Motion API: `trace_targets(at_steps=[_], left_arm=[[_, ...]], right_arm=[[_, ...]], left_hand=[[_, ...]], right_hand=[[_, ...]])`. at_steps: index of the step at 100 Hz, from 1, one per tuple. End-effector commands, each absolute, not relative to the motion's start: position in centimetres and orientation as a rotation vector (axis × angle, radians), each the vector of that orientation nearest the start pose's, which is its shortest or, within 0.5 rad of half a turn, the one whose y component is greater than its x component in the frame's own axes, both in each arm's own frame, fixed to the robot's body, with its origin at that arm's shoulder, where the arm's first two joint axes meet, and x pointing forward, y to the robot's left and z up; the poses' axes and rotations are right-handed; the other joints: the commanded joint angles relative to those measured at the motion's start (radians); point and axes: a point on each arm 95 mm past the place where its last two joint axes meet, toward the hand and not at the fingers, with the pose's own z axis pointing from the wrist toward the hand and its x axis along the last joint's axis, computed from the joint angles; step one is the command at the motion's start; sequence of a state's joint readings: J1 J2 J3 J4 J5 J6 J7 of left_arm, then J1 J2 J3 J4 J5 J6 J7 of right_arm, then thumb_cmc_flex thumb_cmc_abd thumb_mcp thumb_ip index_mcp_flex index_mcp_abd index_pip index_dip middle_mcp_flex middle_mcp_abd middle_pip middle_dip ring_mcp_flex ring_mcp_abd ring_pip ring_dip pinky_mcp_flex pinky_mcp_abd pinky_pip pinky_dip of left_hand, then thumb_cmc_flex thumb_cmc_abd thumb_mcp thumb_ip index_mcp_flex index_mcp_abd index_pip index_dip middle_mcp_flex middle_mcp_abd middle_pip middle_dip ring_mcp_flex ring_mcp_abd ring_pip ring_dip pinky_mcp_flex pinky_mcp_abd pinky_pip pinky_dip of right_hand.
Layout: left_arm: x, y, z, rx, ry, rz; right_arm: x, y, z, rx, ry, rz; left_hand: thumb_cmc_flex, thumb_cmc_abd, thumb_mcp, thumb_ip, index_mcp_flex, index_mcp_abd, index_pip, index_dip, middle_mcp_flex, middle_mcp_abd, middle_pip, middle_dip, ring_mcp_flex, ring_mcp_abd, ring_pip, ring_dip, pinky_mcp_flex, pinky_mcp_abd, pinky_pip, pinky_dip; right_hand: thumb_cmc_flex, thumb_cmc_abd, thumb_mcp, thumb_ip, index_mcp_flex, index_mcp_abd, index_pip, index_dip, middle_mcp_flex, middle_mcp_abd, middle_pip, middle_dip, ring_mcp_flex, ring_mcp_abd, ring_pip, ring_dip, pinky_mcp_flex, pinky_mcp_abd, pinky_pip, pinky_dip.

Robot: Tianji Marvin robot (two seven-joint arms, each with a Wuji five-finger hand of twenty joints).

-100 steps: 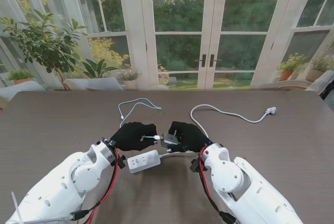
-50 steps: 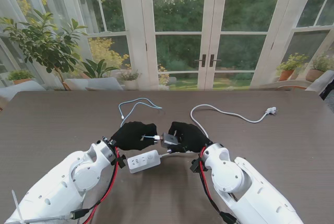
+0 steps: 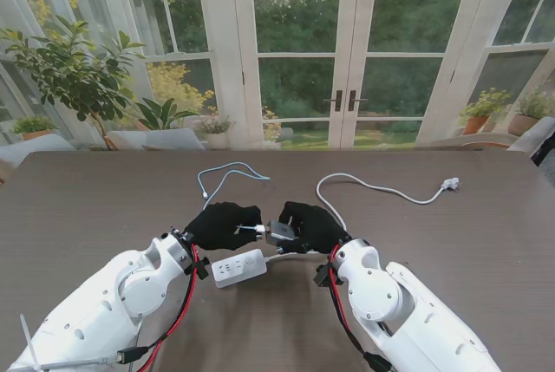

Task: Set up the charging station

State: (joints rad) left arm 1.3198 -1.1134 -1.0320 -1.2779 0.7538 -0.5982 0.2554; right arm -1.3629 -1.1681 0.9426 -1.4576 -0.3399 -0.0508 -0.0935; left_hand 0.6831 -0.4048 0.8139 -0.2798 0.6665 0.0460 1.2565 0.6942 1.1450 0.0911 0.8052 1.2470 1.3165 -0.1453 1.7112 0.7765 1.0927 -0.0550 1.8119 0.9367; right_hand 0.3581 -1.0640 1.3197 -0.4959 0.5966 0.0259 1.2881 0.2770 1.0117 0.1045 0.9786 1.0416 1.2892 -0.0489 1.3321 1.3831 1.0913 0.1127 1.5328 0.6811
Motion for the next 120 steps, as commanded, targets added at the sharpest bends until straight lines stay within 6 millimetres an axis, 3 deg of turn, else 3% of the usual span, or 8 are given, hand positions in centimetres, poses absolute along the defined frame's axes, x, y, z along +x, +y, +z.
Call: trace_targets(at_steps=[1, 43, 58, 64, 89, 102, 110, 120], left_arm=[[43.03, -4.00, -32.88, -1.002, 1.583, -2.164], [42.94, -3.95, -32.86, -1.005, 1.607, -2.154], [42.96, -3.71, -32.60, -0.988, 1.604, -2.131], [42.98, -3.64, -32.53, -0.992, 1.590, -2.127], [43.04, -3.31, -32.30, -1.005, 1.557, -2.127], [43.08, -3.23, -32.29, -0.996, 1.567, -2.122], [43.08, -3.29, -32.41, -1.012, 1.574, -2.126], [43.03, -3.33, -32.45, -1.020, 1.587, -2.123]], right_arm=[[42.01, 9.70, -32.78, -1.925, -1.468, -2.278], [41.72, 10.13, -32.72, -1.909, -1.469, -2.283], [41.75, 10.05, -32.79, -1.914, -1.468, -2.280], [41.77, 10.00, -32.83, -1.915, -1.470, -2.278], [41.87, 9.86, -32.89, -1.926, -1.468, -2.272], [41.90, 9.83, -32.94, -1.931, -1.463, -2.269], [41.92, 9.80, -32.98, -1.933, -1.461, -2.267], [41.97, 9.74, -33.01, -1.938, -1.457, -2.264]], left_hand=[[0.033, 0.011, -0.019, -0.008, 0.013, -0.015, -0.003, -0.005, 0.148, 0.005, 0.071, 0.009, -0.042, -0.007, 0.100, -0.004, 0.037, -0.060, 0.282, -0.005], [0.024, 0.001, -0.037, 0.012, 0.018, -0.018, -0.035, -0.029, 0.144, 0.004, 0.065, 0.006, -0.042, -0.004, 0.097, -0.005, 0.037, -0.057, 0.282, -0.006], [-0.255, -0.211, 0.172, 0.013, 0.037, 0.016, -0.117, -0.008, 0.127, -0.015, 0.053, -0.009, -0.042, 0.031, 0.057, -0.013, 0.036, -0.050, 0.282, -0.024], [-0.405, -0.267, 0.299, 0.074, 0.042, 0.041, -0.165, 0.054, 0.114, -0.037, 0.049, -0.013, -0.042, 0.036, 0.039, -0.018, 0.036, -0.055, 0.282, -0.034], [-0.770, -0.325, 0.437, 0.007, -0.002, 0.044, -0.188, 0.103, 0.023, -0.021, -0.033, -0.083, -0.040, 0.096, -0.147, -0.091, 0.005, 0.015, 0.232, -0.272], [-0.665, -0.207, 0.328, 0.039, 0.005, 0.037, -0.160, 0.123, 0.012, -0.001, -0.085, -0.159, -0.042, 0.225, -0.340, -0.146, -0.016, 0.169, 0.100, -0.350], [-0.427, -0.117, 0.220, 0.093, 0.017, 0.051, -0.137, 0.129, 0.031, 0.004, -0.071, -0.160, -0.041, 0.218, -0.303, -0.132, -0.013, 0.155, 0.127, -0.340], [-0.168, -0.117, 0.086, 0.035, -0.023, 0.033, -0.053, 0.009, 0.040, 0.015, -0.040, -0.135, -0.041, 0.177, -0.220, -0.113, -0.006, 0.100, 0.170, -0.323]], right_hand=[[0.164, 0.138, 0.186, 0.125, 0.060, -0.107, 0.285, 0.056, 0.070, -0.080, 0.065, 0.024, 0.029, 0.001, 0.030, -0.566, 0.014, 0.007, 0.053, 0.016], [0.163, 0.142, 0.185, 0.126, 0.058, -0.105, 0.285, 0.059, 0.068, -0.079, 0.069, 0.022, 0.030, -0.001, 0.030, -0.568, 0.014, 0.007, 0.052, 0.017], [0.164, 0.142, 0.185, 0.126, 0.057, -0.105, 0.285, 0.060, 0.068, -0.079, 0.069, 0.021, 0.030, 0.000, 0.030, -0.568, 0.013, 0.007, 0.052, 0.017], [0.164, 0.142, 0.185, 0.126, 0.057, -0.105, 0.284, 0.060, 0.067, -0.079, 0.069, 0.021, 0.030, 0.000, 0.030, -0.568, 0.013, 0.007, 0.052, 0.017], [0.165, 0.142, 0.185, 0.127, 0.055, -0.103, 0.284, 0.061, 0.064, -0.079, 0.070, 0.022, 0.030, 0.000, 0.030, -0.568, 0.012, 0.007, 0.052, 0.017], [0.164, 0.142, 0.185, 0.126, 0.054, -0.101, 0.284, 0.061, 0.063, -0.079, 0.071, 0.021, 0.030, 0.000, 0.030, -0.568, 0.011, 0.007, 0.051, 0.017], [0.164, 0.142, 0.185, 0.126, 0.053, -0.101, 0.283, 0.061, 0.062, -0.079, 0.071, 0.021, 0.030, 0.000, 0.030, -0.568, 0.011, 0.007, 0.051, 0.017], [0.164, 0.142, 0.185, 0.126, 0.053, -0.101, 0.283, 0.062, 0.062, -0.078, 0.072, 0.021, 0.029, 0.000, 0.030, -0.569, 0.010, 0.007, 0.051, 0.017]])
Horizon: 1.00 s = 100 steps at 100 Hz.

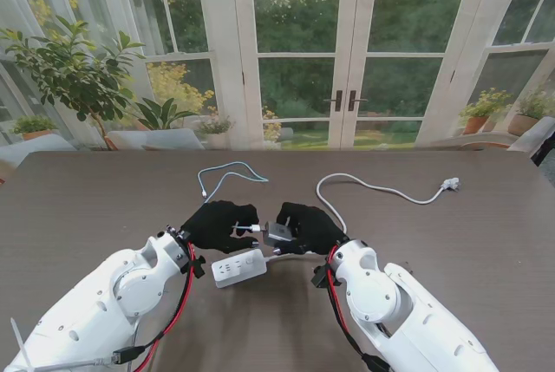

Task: Set up the charging station

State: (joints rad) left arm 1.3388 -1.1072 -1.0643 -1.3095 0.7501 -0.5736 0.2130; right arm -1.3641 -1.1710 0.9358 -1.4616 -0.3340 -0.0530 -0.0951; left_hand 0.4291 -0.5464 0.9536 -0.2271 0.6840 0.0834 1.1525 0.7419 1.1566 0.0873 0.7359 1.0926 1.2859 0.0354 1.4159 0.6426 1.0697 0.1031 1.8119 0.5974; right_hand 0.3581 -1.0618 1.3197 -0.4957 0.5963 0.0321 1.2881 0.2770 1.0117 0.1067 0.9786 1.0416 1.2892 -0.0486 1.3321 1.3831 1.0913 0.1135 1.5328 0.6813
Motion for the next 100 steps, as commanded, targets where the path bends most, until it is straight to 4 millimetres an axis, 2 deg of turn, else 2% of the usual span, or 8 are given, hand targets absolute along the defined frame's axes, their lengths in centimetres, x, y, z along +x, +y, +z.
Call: trace_targets(at_steps=[1, 22, 32, 63, 71, 85, 90, 100], left_arm=[[43.03, -3.33, -32.46, -1.021, 1.587, -2.124], [43.05, -3.33, -32.47, -1.051, 1.582, -2.153], [43.05, -3.21, -32.42, -1.044, 1.596, -2.161], [42.89, -2.95, -32.36, -1.087, 1.646, -2.170], [42.88, -2.84, -32.36, -1.092, 1.655, -2.171], [42.95, -2.60, -32.55, -1.125, 1.645, -2.197], [42.97, -2.51, -32.61, -1.133, 1.645, -2.200], [42.97, -2.42, -32.73, -1.153, 1.641, -2.212]], right_arm=[[41.97, 9.74, -33.01, -1.939, -1.457, -2.264], [41.99, 9.70, -33.15, -1.946, -1.454, -2.257], [41.98, 9.71, -33.19, -1.947, -1.453, -2.254], [42.05, 9.70, -33.18, -1.951, -1.452, -2.253], [42.09, 9.67, -33.18, -1.953, -1.455, -2.251], [42.13, 9.63, -33.23, -1.958, -1.455, -2.248], [42.14, 9.61, -33.24, -1.959, -1.454, -2.248], [42.19, 9.59, -33.24, -1.961, -1.454, -2.247]], left_hand=[[0.097, 0.026, -0.059, -0.017, -0.043, -0.005, 0.056, -0.042, 0.028, 0.019, 0.031, 0.022, -0.010, -0.009, 0.083, 0.023, 0.018, -0.064, 0.175, 0.018], [0.199, 0.086, -0.142, -0.015, -0.074, 0.003, 0.094, -0.072, 0.021, 0.028, 0.076, 0.066, -0.009, -0.087, 0.188, 0.056, 0.029, -0.141, 0.250, 0.049], [-0.037, 0.171, -0.145, 0.083, -0.033, 0.045, -0.001, 0.017, 0.007, 0.032, 0.082, 0.086, -0.010, -0.100, 0.198, 0.061, 0.029, -0.158, 0.258, 0.051], [-0.061, 0.118, -0.273, 0.089, -0.037, 0.046, -0.011, 0.106, -0.020, 0.044, 0.097, 0.121, -0.010, -0.128, 0.210, 0.080, 0.032, -0.179, 0.270, 0.061], [-0.048, 0.130, -0.257, 0.144, -0.043, 0.048, -0.019, 0.107, -0.028, 0.052, 0.094, 0.125, -0.010, -0.126, 0.207, 0.080, 0.031, -0.178, 0.269, 0.061], [-0.106, 0.196, -0.101, 0.338, -0.068, 0.058, -0.020, 0.057, -0.039, 0.095, 0.077, 0.132, -0.011, -0.095, 0.184, 0.086, 0.028, -0.148, 0.251, 0.061], [-0.089, 0.151, -0.022, 0.329, -0.080, 0.050, 0.004, 0.031, -0.039, 0.101, 0.073, 0.134, -0.011, -0.088, 0.181, 0.088, 0.027, -0.138, 0.248, 0.062], [-0.039, 0.032, 0.178, 0.210, -0.092, 0.049, 0.041, -0.006, -0.037, 0.118, 0.064, 0.140, -0.011, -0.062, 0.176, 0.093, 0.026, -0.108, 0.244, 0.068]], right_hand=[[0.164, 0.140, 0.184, 0.126, 0.053, -0.107, 0.283, 0.062, 0.062, -0.080, 0.072, 0.021, 0.029, 0.000, 0.030, -0.569, 0.010, 0.006, 0.051, 0.017], [0.164, 0.140, 0.185, 0.126, 0.051, -0.107, 0.282, 0.063, 0.058, -0.081, 0.073, 0.020, 0.029, 0.000, 0.027, -0.570, 0.007, 0.006, 0.050, 0.017], [0.164, 0.140, 0.185, 0.126, 0.049, -0.106, 0.282, 0.064, 0.057, -0.080, 0.074, 0.020, 0.029, 0.000, 0.026, -0.571, 0.005, 0.005, 0.049, 0.017], [0.164, 0.140, 0.185, 0.126, 0.044, -0.103, 0.282, 0.069, 0.051, -0.081, 0.078, 0.018, 0.030, 0.000, 0.024, -0.572, 0.003, 0.005, 0.048, 0.017], [0.162, 0.140, 0.184, 0.126, 0.043, -0.102, 0.281, 0.069, 0.050, -0.080, 0.078, 0.018, 0.029, 0.001, 0.023, -0.573, 0.003, 0.005, 0.048, 0.017], [0.161, 0.141, 0.185, 0.126, 0.041, -0.098, 0.280, 0.071, 0.048, -0.079, 0.080, 0.017, 0.029, 0.003, 0.021, -0.574, 0.001, 0.005, 0.048, 0.017], [0.162, 0.141, 0.185, 0.126, 0.040, -0.098, 0.280, 0.071, 0.047, -0.079, 0.080, 0.016, 0.029, 0.003, 0.021, -0.574, 0.001, 0.005, 0.048, 0.018], [0.161, 0.141, 0.184, 0.125, 0.039, -0.097, 0.280, 0.072, 0.046, -0.079, 0.081, 0.016, 0.030, 0.004, 0.019, -0.575, -0.001, 0.005, 0.047, 0.018]])
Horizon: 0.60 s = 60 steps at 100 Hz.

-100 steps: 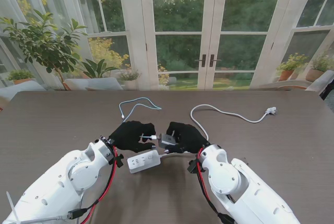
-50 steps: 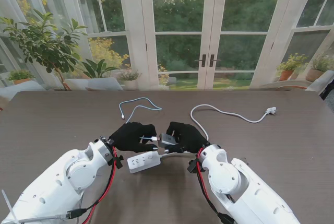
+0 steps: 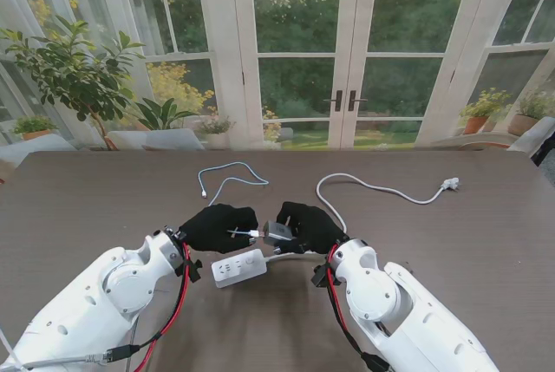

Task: Set up the charging station

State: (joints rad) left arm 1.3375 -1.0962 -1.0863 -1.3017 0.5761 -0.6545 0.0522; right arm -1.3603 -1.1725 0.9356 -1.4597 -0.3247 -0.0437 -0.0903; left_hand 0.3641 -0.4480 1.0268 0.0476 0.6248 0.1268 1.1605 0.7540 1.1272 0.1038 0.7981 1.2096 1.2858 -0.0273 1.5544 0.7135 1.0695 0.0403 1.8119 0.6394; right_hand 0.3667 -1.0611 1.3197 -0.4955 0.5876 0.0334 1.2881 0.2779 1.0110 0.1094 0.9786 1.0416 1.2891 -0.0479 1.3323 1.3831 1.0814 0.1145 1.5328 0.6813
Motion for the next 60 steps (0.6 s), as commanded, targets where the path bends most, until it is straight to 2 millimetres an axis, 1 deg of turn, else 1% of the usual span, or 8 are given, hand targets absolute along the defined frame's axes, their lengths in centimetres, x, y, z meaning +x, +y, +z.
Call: trace_targets(at_steps=[1, 7, 9, 16, 28, 39, 52, 60], left_arm=[[42.98, -2.41, -32.74, -1.155, 1.641, -2.213], [42.98, -2.37, -32.78, -1.167, 1.635, -2.219], [42.98, -2.36, -32.79, -1.172, 1.633, -2.222], [42.98, -2.36, -32.80, -1.179, 1.625, -2.227], [43.03, -2.31, -32.87, -1.167, 1.617, -2.225], [43.10, -2.35, -32.97, -1.153, 1.608, -2.231], [43.15, -2.32, -33.06, -1.148, 1.604, -2.235], [43.19, -2.34, -33.13, -1.153, 1.597, -2.242]], right_arm=[[42.19, 9.59, -33.24, -1.962, -1.454, -2.247], [42.22, 9.58, -33.24, -1.964, -1.452, -2.247], [42.23, 9.57, -33.24, -1.965, -1.451, -2.246], [42.25, 9.56, -33.25, -1.967, -1.450, -2.246], [42.28, 9.54, -33.28, -1.969, -1.448, -2.245], [42.31, 9.50, -33.33, -1.971, -1.449, -2.241], [42.34, 9.47, -33.37, -1.974, -1.448, -2.237], [42.35, 9.46, -33.38, -1.975, -1.450, -2.236]], left_hand=[[0.031, -0.070, 0.115, -0.066, -0.033, 0.006, 0.033, -0.019, -0.007, 0.101, 0.002, 0.023, -0.011, 0.002, 0.037, 0.022, 0.026, -0.044, 0.244, 0.026], [0.032, -0.109, 0.200, -0.096, -0.032, 0.016, 0.025, -0.016, -0.007, 0.108, -0.003, 0.024, -0.011, 0.008, 0.036, 0.023, 0.025, -0.035, 0.242, 0.027], [0.038, -0.122, 0.225, -0.107, -0.029, 0.020, 0.022, -0.015, -0.008, 0.112, -0.005, 0.025, -0.011, 0.019, 0.033, 0.023, 0.025, -0.027, 0.241, 0.028], [0.056, -0.137, 0.252, -0.135, -0.017, 0.025, 0.021, -0.008, 0.002, 0.117, -0.005, 0.028, -0.011, 0.024, 0.039, 0.027, 0.025, -0.017, 0.247, 0.033], [0.092, -0.119, 0.216, -0.166, 0.006, 0.016, 0.031, 0.002, 0.023, 0.109, 0.000, 0.030, -0.011, 0.019, 0.053, 0.028, 0.026, -0.025, 0.258, 0.039], [0.118, -0.090, 0.178, -0.198, 0.011, 0.017, 0.093, 0.023, 0.038, 0.108, 0.012, 0.037, -0.011, 0.020, 0.063, 0.027, 0.027, -0.028, 0.267, 0.042], [0.122, -0.061, 0.139, -0.201, 0.019, 0.025, 0.160, 0.042, 0.049, 0.110, 0.017, 0.041, -0.011, 0.023, 0.071, 0.025, 0.028, -0.027, 0.274, 0.045], [0.172, -0.046, 0.111, -0.242, 0.035, 0.034, 0.225, 0.047, 0.062, 0.111, 0.024, 0.045, -0.011, 0.028, 0.080, 0.024, 0.028, -0.023, 0.281, 0.047]], right_hand=[[0.153, 0.141, 0.185, 0.126, 0.047, -0.099, 0.279, 0.071, 0.046, -0.082, 0.081, 0.016, 0.030, 0.003, 0.019, -0.575, 0.009, 0.004, 0.047, 0.018], [0.152, 0.142, 0.183, 0.125, 0.046, -0.097, 0.279, 0.072, 0.045, -0.081, 0.082, 0.015, 0.030, 0.003, 0.019, -0.576, 0.009, 0.004, 0.047, 0.018], [0.153, 0.142, 0.183, 0.125, 0.046, -0.096, 0.279, 0.072, 0.045, -0.080, 0.082, 0.015, 0.030, 0.003, 0.019, -0.576, 0.009, 0.004, 0.047, 0.018], [0.152, 0.144, 0.180, 0.126, 0.044, -0.095, 0.279, 0.073, 0.044, -0.080, 0.083, 0.014, 0.030, 0.004, 0.019, -0.576, 0.009, 0.005, 0.047, 0.018], [0.153, 0.145, 0.179, 0.126, 0.043, -0.094, 0.278, 0.074, 0.042, -0.080, 0.084, 0.014, 0.030, 0.003, 0.019, -0.577, 0.008, 0.005, 0.047, 0.018], [0.153, 0.146, 0.176, 0.127, 0.043, -0.094, 0.278, 0.075, 0.041, -0.079, 0.084, 0.013, 0.030, 0.003, 0.019, -0.577, 0.006, 0.005, 0.046, 0.018], [0.155, 0.146, 0.175, 0.128, 0.042, -0.093, 0.278, 0.075, 0.040, -0.079, 0.086, 0.012, 0.030, 0.004, 0.019, -0.577, 0.005, 0.005, 0.046, 0.019], [0.155, 0.146, 0.175, 0.128, 0.042, -0.093, 0.277, 0.075, 0.041, -0.079, 0.086, 0.012, 0.030, 0.005, 0.019, -0.578, 0.005, 0.005, 0.046, 0.019]])
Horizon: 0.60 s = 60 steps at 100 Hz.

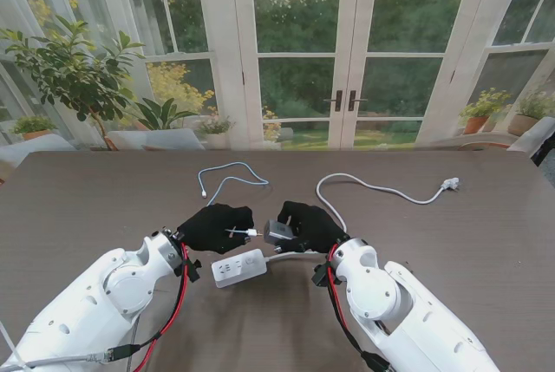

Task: Set up the charging station

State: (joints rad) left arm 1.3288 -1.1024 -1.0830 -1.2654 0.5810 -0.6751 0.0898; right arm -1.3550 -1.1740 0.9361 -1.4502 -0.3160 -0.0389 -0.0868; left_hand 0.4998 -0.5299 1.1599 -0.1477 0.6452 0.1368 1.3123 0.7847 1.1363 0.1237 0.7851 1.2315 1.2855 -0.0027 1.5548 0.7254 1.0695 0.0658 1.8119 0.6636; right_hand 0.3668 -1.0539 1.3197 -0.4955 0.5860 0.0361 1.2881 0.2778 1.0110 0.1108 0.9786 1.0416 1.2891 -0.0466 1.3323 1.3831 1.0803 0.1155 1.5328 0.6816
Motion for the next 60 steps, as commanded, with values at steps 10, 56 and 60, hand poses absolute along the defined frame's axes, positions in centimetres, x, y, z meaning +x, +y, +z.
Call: trace_targets(at_steps=[10, 56, 60], left_arm=[[43.23, -2.34, -33.21, -1.156, 1.593, -2.248], [43.30, -2.39, -33.17, -1.088, 1.614, -2.244], [43.33, -2.39, -33.17, -1.080, 1.610, -2.243]], right_arm=[[42.36, 9.47, -33.42, -1.974, -1.451, -2.233], [42.12, 9.72, -33.49, -1.955, -1.444, -2.236], [42.09, 9.71, -33.51, -1.950, -1.446, -2.234]], left_hand=[[0.074, 0.045, -0.041, -0.079, 0.030, 0.037, 0.096, 0.007, 0.067, 0.093, 0.045, 0.028, -0.011, 0.004, 0.090, 0.011, 0.030, -0.047, 0.282, 0.034], [0.095, 0.004, 0.017, -0.103, 0.073, 0.012, 0.108, 0.008, 0.156, 0.041, 0.101, 0.054, -0.010, -0.113, 0.200, 0.024, 0.048, -0.116, 0.282, 0.152], [0.097, 0.002, 0.019, -0.104, 0.078, 0.008, 0.107, 0.008, 0.166, 0.032, 0.113, 0.059, -0.010, -0.132, 0.217, 0.028, 0.051, -0.126, 0.282, 0.169]], right_hand=[[0.156, 0.139, 0.175, 0.129, 0.043, -0.095, 0.277, 0.076, 0.039, -0.080, 0.087, 0.011, 0.030, 0.004, 0.019, -0.578, 0.006, 0.004, 0.045, 0.019], [0.155, 0.138, 0.175, 0.129, 0.043, -0.095, 0.277, 0.078, 0.040, -0.080, 0.089, 0.010, 0.029, 0.003, 0.019, -0.578, 0.006, 0.004, 0.045, 0.019], [0.155, 0.138, 0.175, 0.129, 0.043, -0.095, 0.277, 0.078, 0.040, -0.080, 0.089, 0.010, 0.030, 0.000, 0.018, -0.579, 0.006, 0.004, 0.045, 0.019]])
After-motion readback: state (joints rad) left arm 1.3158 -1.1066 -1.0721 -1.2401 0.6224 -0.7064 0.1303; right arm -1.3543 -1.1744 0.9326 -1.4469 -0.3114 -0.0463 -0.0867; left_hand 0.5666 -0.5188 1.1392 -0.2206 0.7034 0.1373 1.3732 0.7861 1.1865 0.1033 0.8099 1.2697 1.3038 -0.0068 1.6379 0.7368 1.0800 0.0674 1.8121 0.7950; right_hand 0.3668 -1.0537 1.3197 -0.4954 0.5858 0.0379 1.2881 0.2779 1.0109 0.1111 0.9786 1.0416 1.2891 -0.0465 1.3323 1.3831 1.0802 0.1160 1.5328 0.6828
